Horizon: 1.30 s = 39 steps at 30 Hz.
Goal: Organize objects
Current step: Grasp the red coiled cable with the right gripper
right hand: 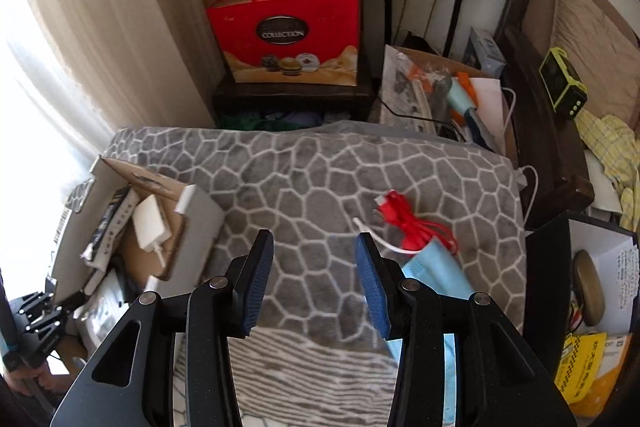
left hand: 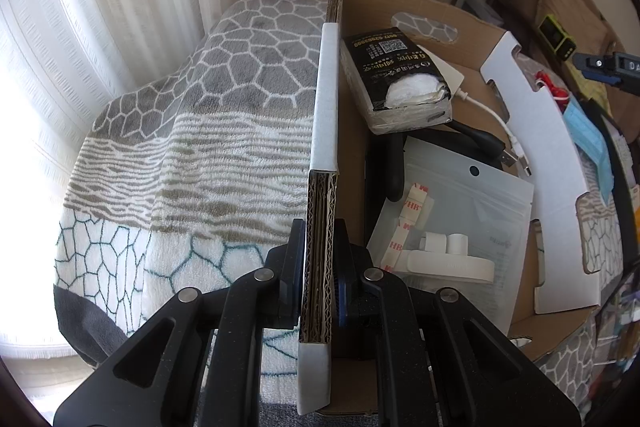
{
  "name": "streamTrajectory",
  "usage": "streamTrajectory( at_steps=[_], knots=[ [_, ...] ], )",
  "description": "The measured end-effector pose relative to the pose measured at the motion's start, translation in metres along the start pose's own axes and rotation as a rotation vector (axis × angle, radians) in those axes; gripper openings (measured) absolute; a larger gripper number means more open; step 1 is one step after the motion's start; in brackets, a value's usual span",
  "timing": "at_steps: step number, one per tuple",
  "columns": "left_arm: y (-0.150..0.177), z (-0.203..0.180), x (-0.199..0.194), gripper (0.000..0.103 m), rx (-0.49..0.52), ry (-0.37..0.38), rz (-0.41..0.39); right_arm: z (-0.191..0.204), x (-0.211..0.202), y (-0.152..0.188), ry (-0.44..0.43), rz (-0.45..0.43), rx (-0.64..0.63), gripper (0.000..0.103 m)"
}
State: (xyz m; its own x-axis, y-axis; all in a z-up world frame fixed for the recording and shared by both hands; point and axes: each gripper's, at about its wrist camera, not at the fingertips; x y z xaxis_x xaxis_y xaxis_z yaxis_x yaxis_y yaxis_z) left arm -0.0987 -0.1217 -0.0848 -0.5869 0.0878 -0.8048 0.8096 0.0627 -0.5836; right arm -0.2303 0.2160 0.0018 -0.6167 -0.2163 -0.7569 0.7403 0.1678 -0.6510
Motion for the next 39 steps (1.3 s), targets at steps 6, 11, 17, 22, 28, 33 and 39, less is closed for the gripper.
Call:
streamTrajectory(
  at_steps=[6,11,17,22,28,33,39],
  knots=[
    [0.0,-0.001,0.0,0.011,0.016,-0.004,0.006,-0.042,0.025,-0.002,0.061,0.06,0.007,0.046],
    [0.0,-0.002,0.001,0.011,0.024,-0.007,0.004,-0.065,0.045,-0.001,0.096,0.095,0.01,0.046],
    [-0.001,-0.003,0.001,0.011,0.021,-0.007,0.005,-0.077,0.063,-0.003,0.074,0.11,0.026,0.046],
    [-0.001,-0.003,0.001,0.011,0.021,-0.006,0.005,-0.071,0.077,-0.002,0.07,0.142,-0.029,0.049],
    [-0.001,-0.003,0.0,0.011,0.022,-0.007,0.005,-0.073,0.081,-0.003,0.061,0.146,-0.041,0.054],
    [-0.001,-0.003,0.001,0.011,0.021,-0.005,0.005,-0.064,0.088,0.002,0.058,0.173,-0.133,0.054],
    [-0.001,-0.003,0.001,0.011,0.021,-0.004,0.005,-0.064,0.096,0.004,0.086,0.175,-0.129,0.037]
  ],
)
Point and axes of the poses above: each gripper's, at about its wrist camera, not at the fingertips, and x roughly the way its jaws point, z to its left, y to its underside, and after that the axes turned 10 degrees about -z, right-handed
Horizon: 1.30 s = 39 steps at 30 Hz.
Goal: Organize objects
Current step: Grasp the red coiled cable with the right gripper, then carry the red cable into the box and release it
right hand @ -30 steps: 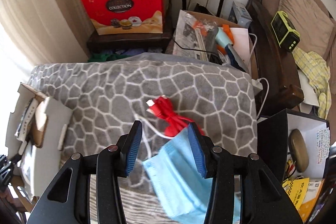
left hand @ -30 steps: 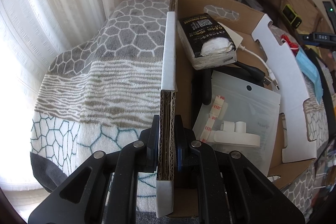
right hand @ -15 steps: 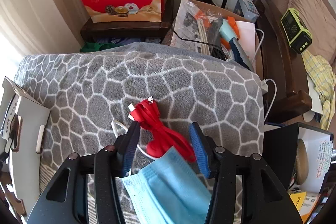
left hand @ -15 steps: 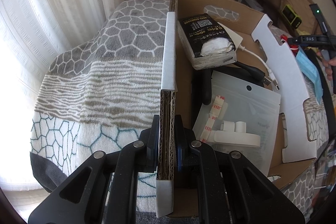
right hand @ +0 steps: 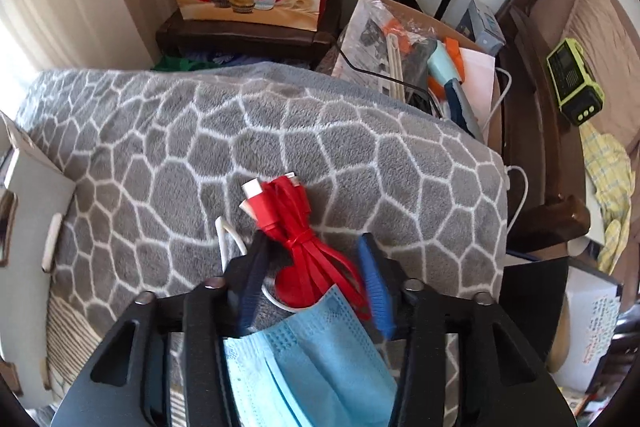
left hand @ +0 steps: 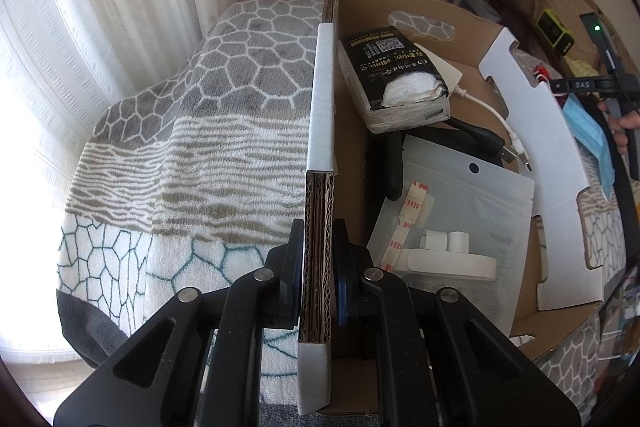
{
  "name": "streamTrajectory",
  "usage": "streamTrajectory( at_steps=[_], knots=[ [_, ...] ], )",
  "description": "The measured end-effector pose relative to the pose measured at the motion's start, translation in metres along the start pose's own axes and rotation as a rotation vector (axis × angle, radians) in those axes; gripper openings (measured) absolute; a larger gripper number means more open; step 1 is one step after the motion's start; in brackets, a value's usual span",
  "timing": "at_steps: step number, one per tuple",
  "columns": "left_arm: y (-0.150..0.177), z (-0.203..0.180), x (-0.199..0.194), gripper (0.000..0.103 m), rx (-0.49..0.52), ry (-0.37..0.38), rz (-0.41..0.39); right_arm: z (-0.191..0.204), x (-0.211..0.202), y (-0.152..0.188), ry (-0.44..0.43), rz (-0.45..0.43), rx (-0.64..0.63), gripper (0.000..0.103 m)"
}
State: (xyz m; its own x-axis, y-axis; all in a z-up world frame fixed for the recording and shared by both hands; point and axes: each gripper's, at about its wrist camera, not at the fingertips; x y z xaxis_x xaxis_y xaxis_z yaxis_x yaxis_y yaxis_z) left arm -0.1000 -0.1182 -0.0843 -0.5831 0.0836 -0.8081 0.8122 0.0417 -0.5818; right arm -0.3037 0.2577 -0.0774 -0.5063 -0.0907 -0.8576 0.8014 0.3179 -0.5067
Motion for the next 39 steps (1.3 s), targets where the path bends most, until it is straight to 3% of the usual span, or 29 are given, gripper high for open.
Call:
streamTrajectory(
  at_steps=[9,19,30,36,39],
  knots=[
    [-0.002,-0.001,0.0,0.011,-0.002,0.004,0.0,-0.021,-0.025,-0.01,0.012,-0.118,0.141,0.025],
    [-0.002,0.0,0.0,0.011,-0.003,0.002,-0.002,-0.034,-0.078,-0.014,-0.104,-0.247,0.249,0.024],
    [-0.001,0.002,0.001,0.011,-0.014,-0.003,0.003,-0.003,-0.136,-0.015,-0.231,-0.338,0.227,0.024],
    [-0.001,0.002,0.002,0.011,-0.015,-0.001,0.003,0.028,-0.187,-0.013,-0.317,-0.463,0.131,0.024],
    [-0.001,0.002,0.002,0.011,-0.016,-0.002,0.004,0.048,-0.202,-0.011,-0.246,-0.504,0.067,0.024]
  ],
)
Point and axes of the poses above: each gripper's, at about its wrist camera, not at the fingertips, and x roughly the way its jaws point, z to its left, y to its underside, and after that the axes turned 10 degrees about -z, right-handed
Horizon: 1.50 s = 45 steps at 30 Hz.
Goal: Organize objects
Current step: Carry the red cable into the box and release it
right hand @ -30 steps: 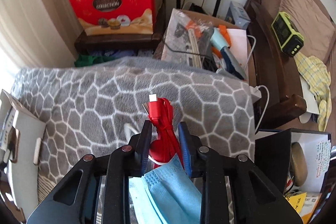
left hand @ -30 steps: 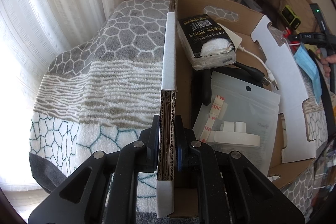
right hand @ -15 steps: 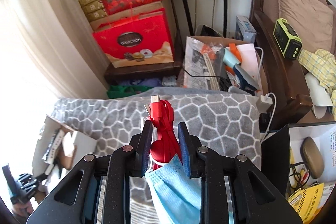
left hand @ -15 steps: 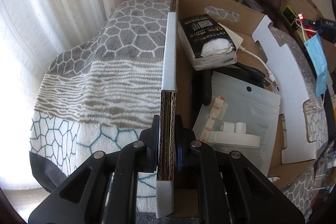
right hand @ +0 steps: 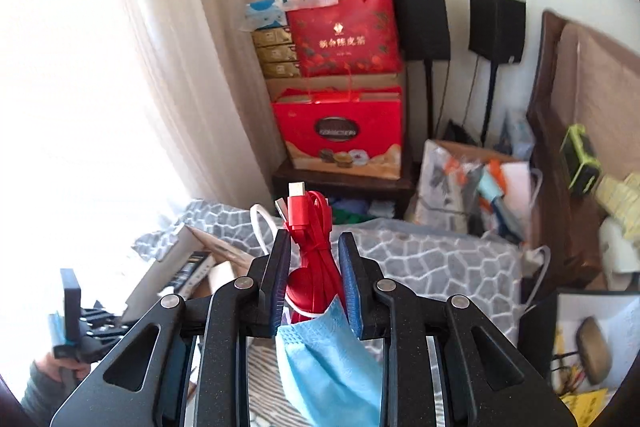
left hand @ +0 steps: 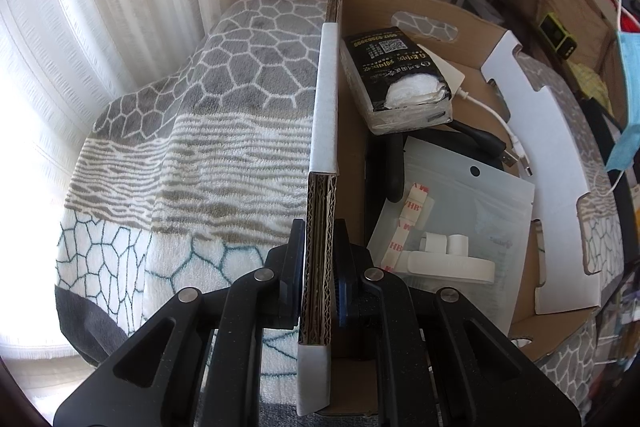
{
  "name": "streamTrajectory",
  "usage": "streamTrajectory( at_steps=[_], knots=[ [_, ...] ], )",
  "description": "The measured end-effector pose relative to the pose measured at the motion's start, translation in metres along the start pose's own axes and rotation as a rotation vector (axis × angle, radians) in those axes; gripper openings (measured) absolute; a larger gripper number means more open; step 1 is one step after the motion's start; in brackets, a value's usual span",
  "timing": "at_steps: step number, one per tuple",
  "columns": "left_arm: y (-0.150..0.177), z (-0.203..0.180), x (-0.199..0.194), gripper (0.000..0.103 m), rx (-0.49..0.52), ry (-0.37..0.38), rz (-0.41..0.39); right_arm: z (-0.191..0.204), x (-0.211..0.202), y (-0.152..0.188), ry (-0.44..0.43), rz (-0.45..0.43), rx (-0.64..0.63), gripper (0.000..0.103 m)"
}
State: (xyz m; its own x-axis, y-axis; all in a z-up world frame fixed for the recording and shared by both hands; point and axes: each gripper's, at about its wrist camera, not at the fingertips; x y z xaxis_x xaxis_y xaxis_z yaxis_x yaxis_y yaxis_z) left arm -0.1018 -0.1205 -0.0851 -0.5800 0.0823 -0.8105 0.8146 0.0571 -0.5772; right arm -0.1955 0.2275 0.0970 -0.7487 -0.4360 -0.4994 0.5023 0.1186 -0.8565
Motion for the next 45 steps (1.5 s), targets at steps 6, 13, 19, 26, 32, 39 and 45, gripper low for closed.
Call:
streamTrajectory(
  at_steps=[6,13,19,26,32,39,45],
  knots=[
    [0.0,0.0,0.0,0.011,-0.002,0.0,-0.001,0.005,0.0,-0.003,-0.076,0.032,0.074,0.008],
    [0.001,0.0,0.0,0.011,-0.003,0.002,-0.002,0.016,0.014,0.011,-0.059,0.101,0.047,0.008],
    [0.001,-0.001,-0.001,0.011,-0.002,0.001,-0.002,0.018,0.048,0.044,0.003,0.24,0.027,0.024],
    [0.001,-0.002,-0.001,0.011,-0.003,0.001,-0.001,0.024,0.099,0.087,0.018,0.379,0.06,0.038],
    [0.001,-0.002,-0.001,0.011,-0.003,0.0,-0.002,0.033,0.126,0.112,0.01,0.449,0.077,0.038],
    [0.001,-0.003,-0.001,0.011,-0.003,0.001,-0.003,0.035,0.134,0.126,0.0,0.479,0.074,0.039],
    [0.001,-0.004,-0.001,0.011,-0.004,0.001,-0.004,0.042,0.13,0.127,-0.017,0.475,0.065,0.021]
  ],
)
Point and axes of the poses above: each gripper's, at about its wrist camera, not at the fingertips, and x roughly the way its jaws point, z to its left, y to its underside, and after that the axes turned 10 degrees about -z, right-handed
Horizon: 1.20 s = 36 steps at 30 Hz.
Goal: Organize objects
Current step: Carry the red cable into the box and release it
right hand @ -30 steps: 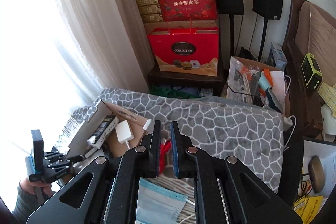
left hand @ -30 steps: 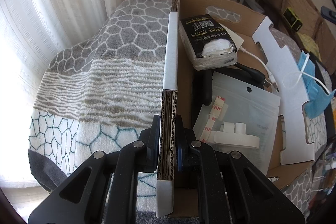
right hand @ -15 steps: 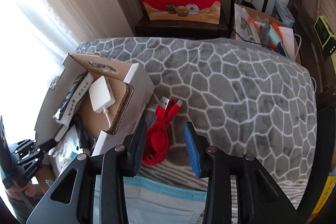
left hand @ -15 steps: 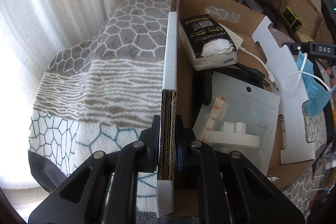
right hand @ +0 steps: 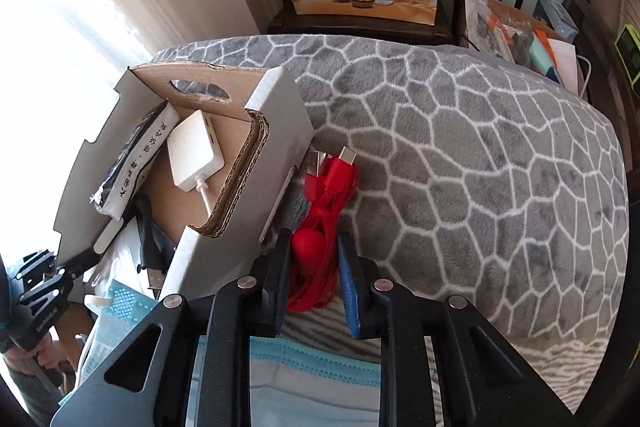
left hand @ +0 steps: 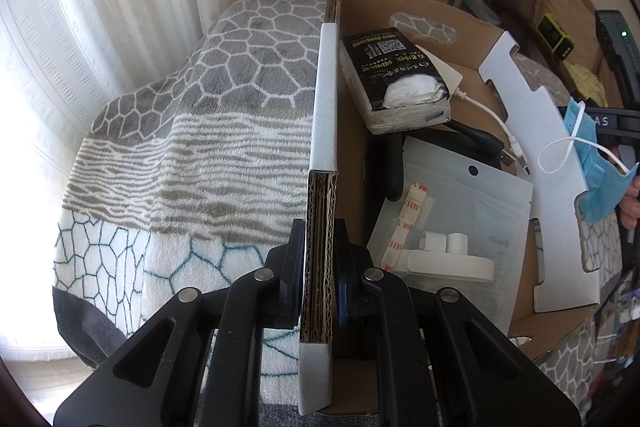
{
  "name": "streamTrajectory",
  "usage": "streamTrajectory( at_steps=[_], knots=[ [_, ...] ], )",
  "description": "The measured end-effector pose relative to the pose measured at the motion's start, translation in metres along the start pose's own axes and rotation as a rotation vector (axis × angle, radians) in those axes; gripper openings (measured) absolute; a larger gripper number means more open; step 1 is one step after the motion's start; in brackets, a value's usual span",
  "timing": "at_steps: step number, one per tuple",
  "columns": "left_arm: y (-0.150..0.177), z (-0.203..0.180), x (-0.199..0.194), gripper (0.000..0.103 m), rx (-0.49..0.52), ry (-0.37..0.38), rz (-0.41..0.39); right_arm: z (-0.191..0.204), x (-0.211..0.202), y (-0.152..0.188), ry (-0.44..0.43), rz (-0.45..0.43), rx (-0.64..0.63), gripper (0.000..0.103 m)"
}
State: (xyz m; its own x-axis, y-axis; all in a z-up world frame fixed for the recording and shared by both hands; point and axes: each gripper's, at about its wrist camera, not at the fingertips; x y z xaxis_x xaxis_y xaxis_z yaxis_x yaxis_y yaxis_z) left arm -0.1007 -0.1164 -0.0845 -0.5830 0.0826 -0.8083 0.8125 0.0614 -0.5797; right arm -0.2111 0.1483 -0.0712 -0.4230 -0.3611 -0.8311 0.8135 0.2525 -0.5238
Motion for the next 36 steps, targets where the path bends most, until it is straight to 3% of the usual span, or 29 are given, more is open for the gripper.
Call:
streamTrajectory(
  at_steps=[11,18,24,36],
  knots=[
    [0.0,-0.001,-0.001,0.011,-0.006,0.003,0.002,-0.007,-0.053,-0.019,-0.003,-0.123,0.052,0.021],
    [0.0,0.0,-0.001,0.011,-0.005,0.002,0.001,0.032,-0.099,-0.028,-0.097,-0.195,-0.012,0.021],
    [0.0,0.002,-0.001,0.011,-0.008,0.004,0.002,0.07,-0.096,-0.022,-0.175,-0.162,-0.054,0.021],
    [0.0,0.002,-0.001,0.011,-0.007,0.003,0.006,0.108,-0.055,0.002,-0.199,-0.075,-0.112,0.021]
  ],
)
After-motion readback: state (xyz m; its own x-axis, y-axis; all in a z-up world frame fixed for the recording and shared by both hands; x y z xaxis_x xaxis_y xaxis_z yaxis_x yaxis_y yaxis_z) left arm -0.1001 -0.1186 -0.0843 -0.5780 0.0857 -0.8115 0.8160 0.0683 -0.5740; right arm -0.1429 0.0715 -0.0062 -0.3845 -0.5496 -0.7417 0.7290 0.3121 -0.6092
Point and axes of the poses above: each gripper's, at about its wrist camera, not at the fingertips, and x roughly the way its jaws point, z to its left, y to its underside, and after that the axes turned 10 degrees about -z, right-handed
